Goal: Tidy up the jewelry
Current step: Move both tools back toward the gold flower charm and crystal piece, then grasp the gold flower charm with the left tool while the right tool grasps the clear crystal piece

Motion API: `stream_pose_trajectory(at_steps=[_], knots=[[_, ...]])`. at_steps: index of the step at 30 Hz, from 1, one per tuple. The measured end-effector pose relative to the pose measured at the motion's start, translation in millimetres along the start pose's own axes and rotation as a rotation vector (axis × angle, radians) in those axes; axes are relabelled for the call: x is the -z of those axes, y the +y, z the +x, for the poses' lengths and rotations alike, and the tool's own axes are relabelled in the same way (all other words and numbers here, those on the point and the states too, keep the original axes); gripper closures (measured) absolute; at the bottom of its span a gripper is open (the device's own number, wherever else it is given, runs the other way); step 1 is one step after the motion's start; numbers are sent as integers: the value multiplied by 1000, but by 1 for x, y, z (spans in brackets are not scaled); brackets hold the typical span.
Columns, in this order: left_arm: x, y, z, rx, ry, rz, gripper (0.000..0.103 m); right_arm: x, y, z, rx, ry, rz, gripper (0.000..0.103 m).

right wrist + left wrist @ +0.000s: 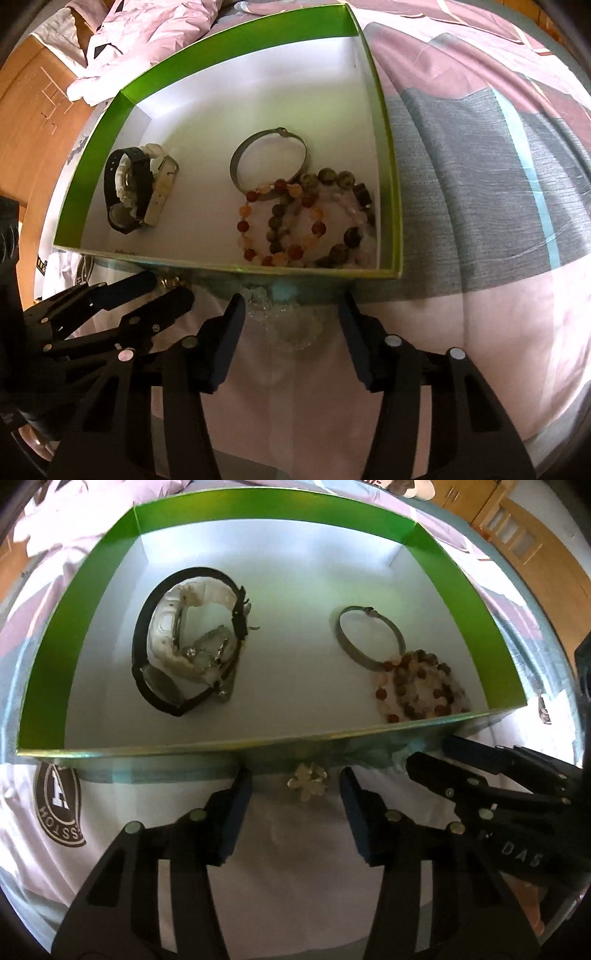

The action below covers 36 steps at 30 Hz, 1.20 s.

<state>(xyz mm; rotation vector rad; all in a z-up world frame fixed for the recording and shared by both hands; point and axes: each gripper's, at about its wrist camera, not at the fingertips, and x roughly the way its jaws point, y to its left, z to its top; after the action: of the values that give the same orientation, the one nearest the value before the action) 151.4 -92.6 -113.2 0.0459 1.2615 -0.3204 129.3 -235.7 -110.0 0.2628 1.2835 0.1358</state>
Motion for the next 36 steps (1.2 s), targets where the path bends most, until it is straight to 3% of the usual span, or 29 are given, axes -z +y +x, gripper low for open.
stream_pose_trajectory(at_steps=[4, 5, 6, 7, 10, 11, 18, 36], knots=[[0, -4, 2, -43, -8, 1, 57, 5, 6, 4, 52, -16, -20, 56], [0, -6, 2, -57, -10, 4, 60, 7, 6, 3, 52, -21, -11, 58], [1, -8, 2, -76, -12, 9, 70, 9, 7, 3, 53, -24, -8, 60], [0, -15, 3, -84, -15, 12, 79, 10, 8, 3, 51, -25, -11, 66], [0, -16, 0, -48, -18, 7, 79, 13, 8, 3, 14, -11, 2, 85], [1, -20, 1, -54, -20, 9, 79, 13, 6, 3, -33, 7, 23, 90], [14, -20, -13, -58, -24, 25, 79, 16, 1, -6, -57, 8, 41, 96], [27, -4, -107, 12, -182, 6, 79, 18, 13, -70, -137, -98, 18, 96]])
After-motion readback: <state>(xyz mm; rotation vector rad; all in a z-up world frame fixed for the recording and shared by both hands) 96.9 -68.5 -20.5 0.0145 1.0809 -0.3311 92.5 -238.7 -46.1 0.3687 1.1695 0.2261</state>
